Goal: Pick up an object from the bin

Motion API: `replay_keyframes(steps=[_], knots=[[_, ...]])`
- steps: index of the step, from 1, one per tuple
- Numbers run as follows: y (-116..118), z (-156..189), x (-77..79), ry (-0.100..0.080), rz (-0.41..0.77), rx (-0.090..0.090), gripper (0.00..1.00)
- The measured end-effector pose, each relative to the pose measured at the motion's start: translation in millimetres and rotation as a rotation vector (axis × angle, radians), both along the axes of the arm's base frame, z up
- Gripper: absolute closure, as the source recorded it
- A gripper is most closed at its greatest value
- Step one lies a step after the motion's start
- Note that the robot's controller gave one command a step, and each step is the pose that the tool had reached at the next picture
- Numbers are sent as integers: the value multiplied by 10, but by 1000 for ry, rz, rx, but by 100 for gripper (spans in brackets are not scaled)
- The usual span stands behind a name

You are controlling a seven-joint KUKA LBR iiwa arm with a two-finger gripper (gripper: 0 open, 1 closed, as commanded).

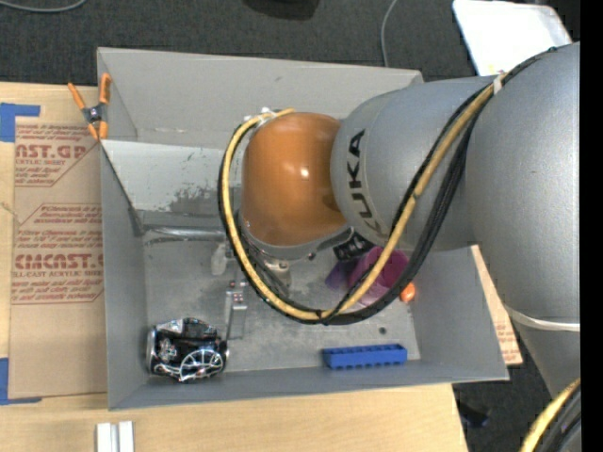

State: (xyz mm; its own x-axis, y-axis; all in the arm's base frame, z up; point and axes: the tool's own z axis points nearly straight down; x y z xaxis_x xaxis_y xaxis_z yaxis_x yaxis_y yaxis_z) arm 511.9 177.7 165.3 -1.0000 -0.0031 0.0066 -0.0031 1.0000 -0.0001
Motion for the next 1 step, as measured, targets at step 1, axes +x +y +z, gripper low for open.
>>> replay_keyframes(steps=[1], knots=[[-6, 38, 21, -7, -2, 1, 0]])
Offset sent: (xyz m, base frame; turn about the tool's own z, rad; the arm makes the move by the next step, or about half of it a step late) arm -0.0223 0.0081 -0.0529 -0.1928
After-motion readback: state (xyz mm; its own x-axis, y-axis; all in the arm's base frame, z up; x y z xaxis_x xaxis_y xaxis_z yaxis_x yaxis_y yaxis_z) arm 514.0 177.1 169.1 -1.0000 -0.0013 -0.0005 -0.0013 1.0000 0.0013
